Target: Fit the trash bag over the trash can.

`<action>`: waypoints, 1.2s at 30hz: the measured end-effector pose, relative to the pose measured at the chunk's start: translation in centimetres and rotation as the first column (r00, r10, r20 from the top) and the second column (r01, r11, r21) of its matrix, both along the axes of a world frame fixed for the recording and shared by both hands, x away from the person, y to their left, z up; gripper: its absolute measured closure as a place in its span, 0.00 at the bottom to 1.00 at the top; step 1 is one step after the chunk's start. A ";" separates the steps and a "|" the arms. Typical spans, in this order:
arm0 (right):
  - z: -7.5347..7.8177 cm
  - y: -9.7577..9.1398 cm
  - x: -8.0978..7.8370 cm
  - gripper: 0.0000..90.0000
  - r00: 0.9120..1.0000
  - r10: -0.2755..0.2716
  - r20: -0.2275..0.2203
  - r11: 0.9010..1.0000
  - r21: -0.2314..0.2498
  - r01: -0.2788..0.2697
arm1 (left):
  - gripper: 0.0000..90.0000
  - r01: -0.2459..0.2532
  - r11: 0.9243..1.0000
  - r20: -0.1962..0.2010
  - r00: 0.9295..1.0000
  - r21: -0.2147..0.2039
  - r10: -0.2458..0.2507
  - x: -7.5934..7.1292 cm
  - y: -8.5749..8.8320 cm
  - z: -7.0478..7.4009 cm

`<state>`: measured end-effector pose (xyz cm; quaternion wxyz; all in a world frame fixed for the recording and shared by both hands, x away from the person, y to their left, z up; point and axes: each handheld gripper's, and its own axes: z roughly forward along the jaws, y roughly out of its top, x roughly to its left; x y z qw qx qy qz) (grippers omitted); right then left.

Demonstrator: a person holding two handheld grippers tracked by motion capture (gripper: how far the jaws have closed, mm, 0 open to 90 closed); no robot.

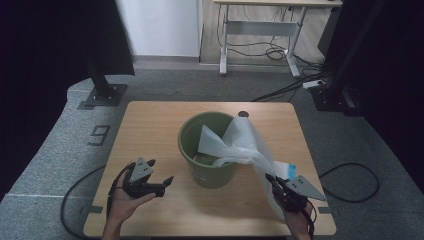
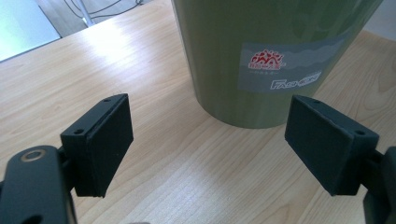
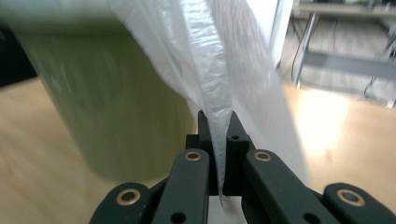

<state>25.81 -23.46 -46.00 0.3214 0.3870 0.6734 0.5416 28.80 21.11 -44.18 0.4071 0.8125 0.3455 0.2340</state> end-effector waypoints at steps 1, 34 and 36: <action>0.6 0.1 0.1 0.98 1.000 0.003 0.012 1.000 -0.002 -0.003 | 0.17 -0.001 1.000 0.002 1.000 0.003 0.001 -0.1 0.0 0.1; 6.6 2.9 2.5 0.98 0.991 0.120 0.065 0.990 -0.086 -0.115 | 0.17 0.109 0.993 0.090 0.990 0.034 -0.112 -1.0 -4.5 5.1; 6.6 2.1 2.4 0.98 0.993 0.103 0.065 0.992 -0.087 -0.097 | 0.17 0.113 0.993 0.098 0.988 0.028 -0.115 -1.0 -4.7 5.5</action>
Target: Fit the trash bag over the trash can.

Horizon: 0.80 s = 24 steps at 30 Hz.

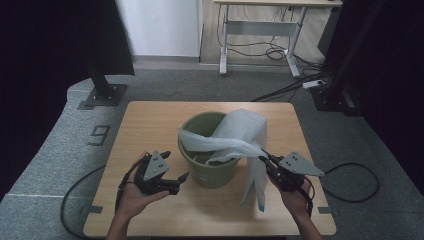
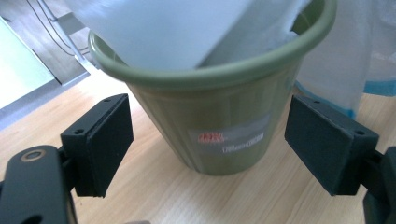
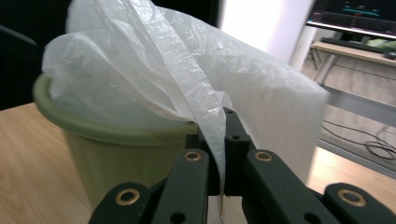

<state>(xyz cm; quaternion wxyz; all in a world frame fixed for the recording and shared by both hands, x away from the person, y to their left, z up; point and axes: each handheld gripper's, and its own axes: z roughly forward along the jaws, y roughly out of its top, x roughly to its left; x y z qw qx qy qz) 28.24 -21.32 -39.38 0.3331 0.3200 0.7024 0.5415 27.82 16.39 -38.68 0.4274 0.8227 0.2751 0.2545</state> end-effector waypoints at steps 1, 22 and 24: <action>0.0 -0.3 0.0 0.98 1.000 -0.009 -0.002 1.000 0.001 0.009 | 0.17 0.002 1.000 0.007 1.000 -0.005 -0.002 0.0 -0.2 0.2; 0.2 0.7 0.2 0.97 1.000 0.008 -0.002 1.000 -0.020 -0.008 | 0.20 0.059 0.998 0.007 0.998 -0.024 -0.059 2.1 -2.9 2.2; 0.3 1.0 0.3 0.97 1.000 0.015 -0.001 1.000 -0.023 -0.015 | 0.21 0.067 0.997 -0.004 0.998 -0.037 -0.067 2.3 -3.1 2.2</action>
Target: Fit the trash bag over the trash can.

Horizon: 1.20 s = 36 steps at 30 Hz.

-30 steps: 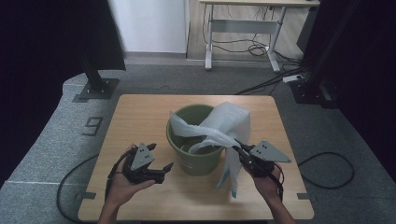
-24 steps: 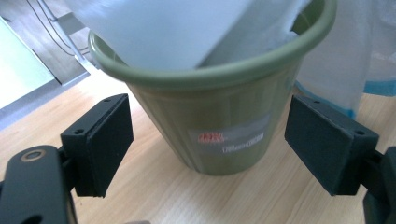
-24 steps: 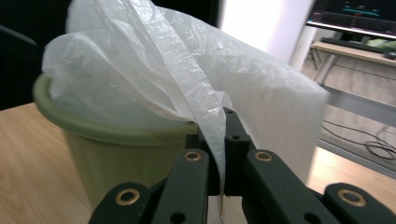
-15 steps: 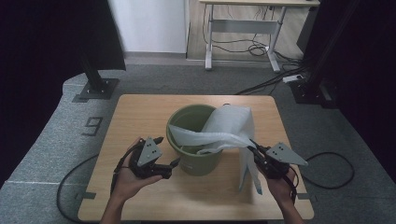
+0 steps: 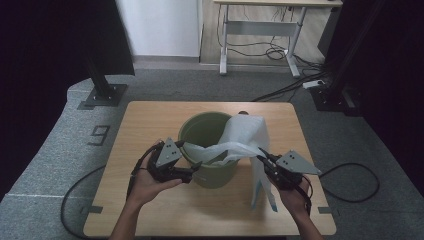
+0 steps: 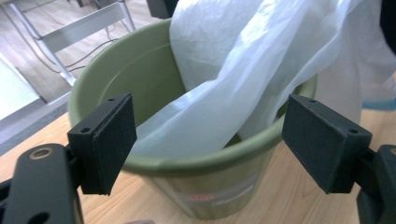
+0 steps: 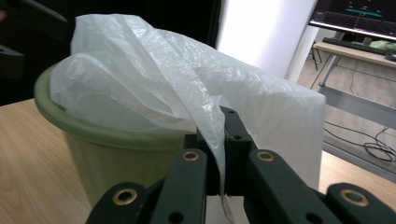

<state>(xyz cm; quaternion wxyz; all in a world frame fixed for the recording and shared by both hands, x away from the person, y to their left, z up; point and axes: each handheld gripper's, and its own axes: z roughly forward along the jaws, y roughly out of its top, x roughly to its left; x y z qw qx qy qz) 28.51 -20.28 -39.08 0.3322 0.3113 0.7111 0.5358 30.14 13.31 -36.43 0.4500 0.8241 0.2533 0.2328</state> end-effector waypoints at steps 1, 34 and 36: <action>0.1 0.2 0.0 0.97 1.000 0.005 -0.001 1.000 -0.001 -0.005 | 0.22 0.001 1.000 -0.009 1.000 -0.009 -0.001 0.2 -0.1 0.0; 1.2 3.1 0.4 0.89 0.998 0.056 -0.034 0.998 -0.013 -0.056 | 0.64 -0.006 0.996 -0.116 0.993 -0.094 -0.005 1.9 -4.1 -1.0; 1.1 3.2 0.1 0.86 0.997 0.062 -0.038 0.998 -0.005 -0.062 | 0.69 -0.019 0.994 -0.124 0.992 -0.108 0.006 2.0 -4.1 -1.0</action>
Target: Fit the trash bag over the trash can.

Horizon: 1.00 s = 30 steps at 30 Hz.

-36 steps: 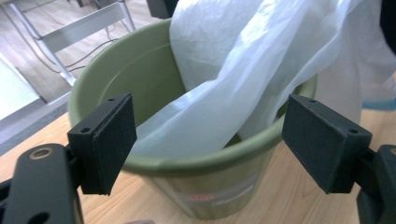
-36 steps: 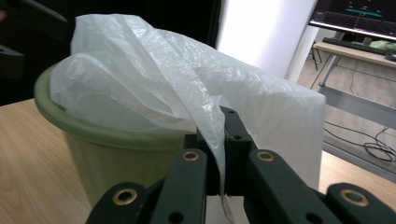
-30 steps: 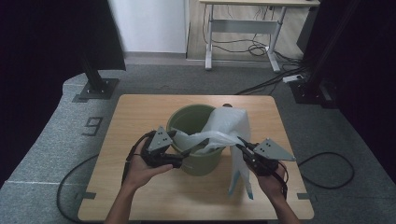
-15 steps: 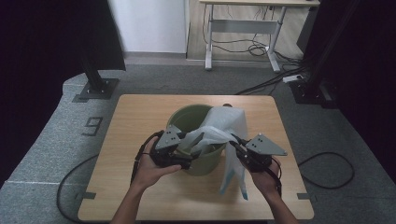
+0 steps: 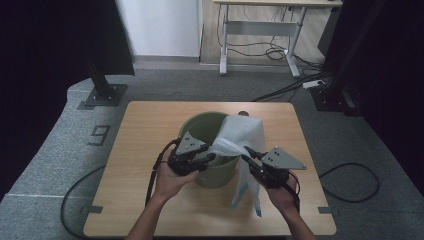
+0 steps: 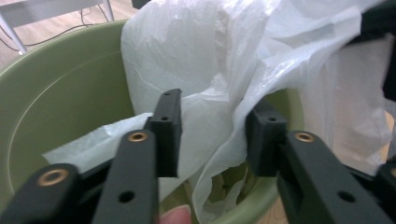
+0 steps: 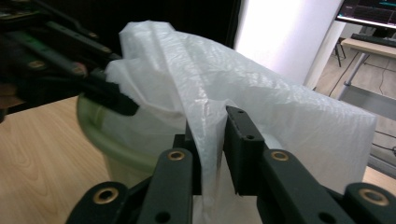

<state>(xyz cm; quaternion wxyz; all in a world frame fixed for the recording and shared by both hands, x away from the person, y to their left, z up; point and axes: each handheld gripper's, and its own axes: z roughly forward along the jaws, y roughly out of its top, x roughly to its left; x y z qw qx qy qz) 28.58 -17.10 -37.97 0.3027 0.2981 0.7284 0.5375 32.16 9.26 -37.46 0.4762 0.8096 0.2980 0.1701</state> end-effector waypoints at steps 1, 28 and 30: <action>0.0 0.0 -0.2 0.85 1.000 0.004 0.002 1.000 -0.002 -0.004 | 0.71 -0.004 1.000 0.001 1.000 0.000 0.004 0.0 0.0 0.0; -10.5 0.6 -2.6 0.23 0.967 -0.156 -0.201 0.984 0.056 0.170 | 1.00 -0.032 0.997 -0.050 0.998 -0.077 0.028 1.4 0.5 0.0; -11.4 1.0 -1.7 0.24 0.957 -0.164 -0.240 0.982 0.055 0.182 | 1.00 -0.025 0.997 -0.051 0.998 -0.073 0.022 1.4 0.5 0.0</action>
